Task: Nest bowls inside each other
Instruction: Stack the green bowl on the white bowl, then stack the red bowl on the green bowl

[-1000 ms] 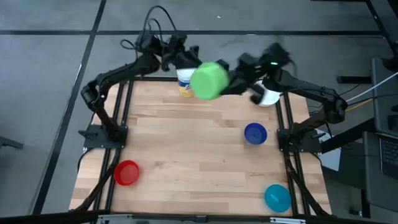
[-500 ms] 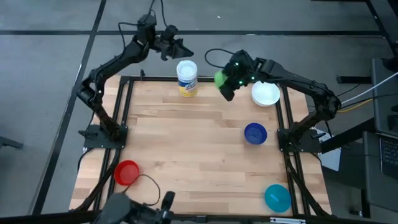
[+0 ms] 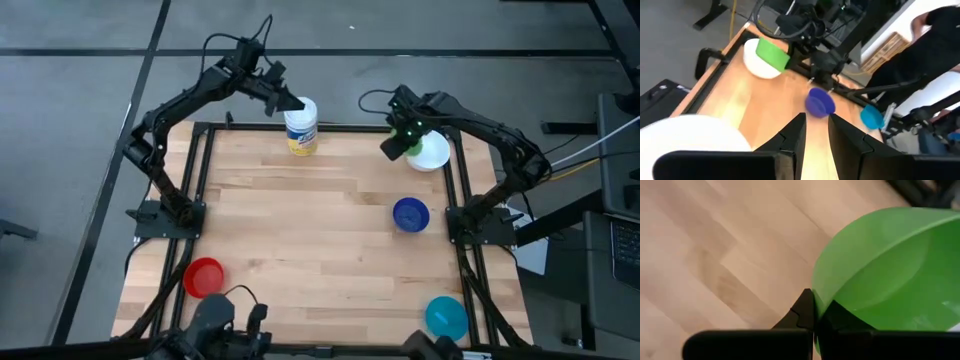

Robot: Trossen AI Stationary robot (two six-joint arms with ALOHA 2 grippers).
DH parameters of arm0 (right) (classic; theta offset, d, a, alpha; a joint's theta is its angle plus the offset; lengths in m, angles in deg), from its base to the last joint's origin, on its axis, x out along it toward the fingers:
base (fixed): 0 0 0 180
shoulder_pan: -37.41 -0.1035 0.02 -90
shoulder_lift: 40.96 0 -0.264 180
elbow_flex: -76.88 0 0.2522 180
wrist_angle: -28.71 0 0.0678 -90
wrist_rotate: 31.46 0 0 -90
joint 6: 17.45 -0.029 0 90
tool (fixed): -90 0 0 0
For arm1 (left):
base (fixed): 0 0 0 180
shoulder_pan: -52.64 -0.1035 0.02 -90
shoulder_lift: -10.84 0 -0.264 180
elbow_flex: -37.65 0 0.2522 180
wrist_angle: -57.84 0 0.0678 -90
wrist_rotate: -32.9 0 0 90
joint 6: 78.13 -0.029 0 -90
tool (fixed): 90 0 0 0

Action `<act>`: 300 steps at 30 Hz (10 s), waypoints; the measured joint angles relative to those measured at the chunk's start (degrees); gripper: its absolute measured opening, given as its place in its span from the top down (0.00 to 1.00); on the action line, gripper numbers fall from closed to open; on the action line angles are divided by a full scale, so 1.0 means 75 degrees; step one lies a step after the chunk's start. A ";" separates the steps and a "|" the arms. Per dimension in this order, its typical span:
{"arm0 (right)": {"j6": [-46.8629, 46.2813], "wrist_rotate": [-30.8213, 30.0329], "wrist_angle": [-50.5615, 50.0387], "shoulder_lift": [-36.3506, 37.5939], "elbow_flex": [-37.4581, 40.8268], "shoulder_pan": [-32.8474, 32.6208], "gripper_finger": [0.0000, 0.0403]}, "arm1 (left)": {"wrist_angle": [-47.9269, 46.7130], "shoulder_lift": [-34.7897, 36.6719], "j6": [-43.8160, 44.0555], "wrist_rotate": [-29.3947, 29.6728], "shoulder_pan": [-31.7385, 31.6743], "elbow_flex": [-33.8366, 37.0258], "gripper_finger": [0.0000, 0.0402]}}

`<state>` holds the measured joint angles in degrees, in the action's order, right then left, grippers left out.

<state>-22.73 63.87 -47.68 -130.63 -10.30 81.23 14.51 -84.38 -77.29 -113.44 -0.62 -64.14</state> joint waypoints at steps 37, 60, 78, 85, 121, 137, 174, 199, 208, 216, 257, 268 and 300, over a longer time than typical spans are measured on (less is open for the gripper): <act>0.0958 -0.0591 -0.0256 0.0003 0.0966 0.1756 0.99 | -0.0462 0.0978 -0.0070 0.0793 0.0309 0.0000 0.81; -0.0479 0.3597 0.2283 0.0255 0.0968 0.1461 0.42 | 0.0830 0.0974 0.0606 0.0516 0.0303 0.0000 0.81; -0.2901 0.5228 0.7341 0.0775 0.0324 -0.3174 0.48 | -0.4384 0.3607 0.1027 0.3770 0.3169 0.0000 0.75; -0.3034 0.4840 0.8125 0.0786 -0.0230 -0.4018 0.44 | -0.7436 0.4370 0.3718 0.6665 0.5742 0.0000 0.67; -0.3863 0.3997 0.8591 0.0784 -0.0623 -0.5008 0.46 | -0.4721 0.4415 0.9387 0.6379 1.2776 0.5746 0.58; -0.5156 0.3542 0.8998 0.0781 -0.0623 -0.5029 0.48 | -0.4011 0.4657 0.9527 0.6104 1.3100 0.7234 0.57; -0.4915 0.3013 0.9773 0.0868 -0.0629 -0.4959 0.57 | -0.2715 0.5228 0.9663 0.7424 1.2185 0.6880 0.99; -0.3026 0.1653 0.9078 0.0891 -0.0629 -0.4145 0.56 | -0.7631 0.1142 0.2774 1.3853 0.5568 -0.3133 0.99; -0.2132 -0.0153 0.8690 0.0892 -0.0629 -0.3950 0.55 | -0.7274 -0.0656 0.1088 1.4246 0.5482 -0.6243 1.00; -0.1976 -0.0597 0.8554 0.0892 -0.0629 -0.3743 0.54 | -0.6841 -0.0819 0.0878 1.4394 0.5650 -0.6041 1.00; -0.2861 -0.1744 0.6151 0.0889 -0.0634 -0.2567 0.99 | -0.4653 -0.0792 -0.2817 1.3105 0.5923 -0.6251 0.54; -0.2381 -0.1281 0.1993 0.0889 -0.0634 -0.1379 1.00 | -0.4706 -0.0328 -0.2977 1.4024 0.5823 -0.6254 0.51; -0.1311 -0.1368 -0.1302 0.0880 -0.0626 0.1951 1.00 | -0.5550 0.0029 -0.1413 1.3779 0.6461 -0.6257 0.54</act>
<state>-32.56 53.61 -57.45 -124.03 -14.99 95.87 -27.12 -84.16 -87.89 -10.10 47.84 -111.06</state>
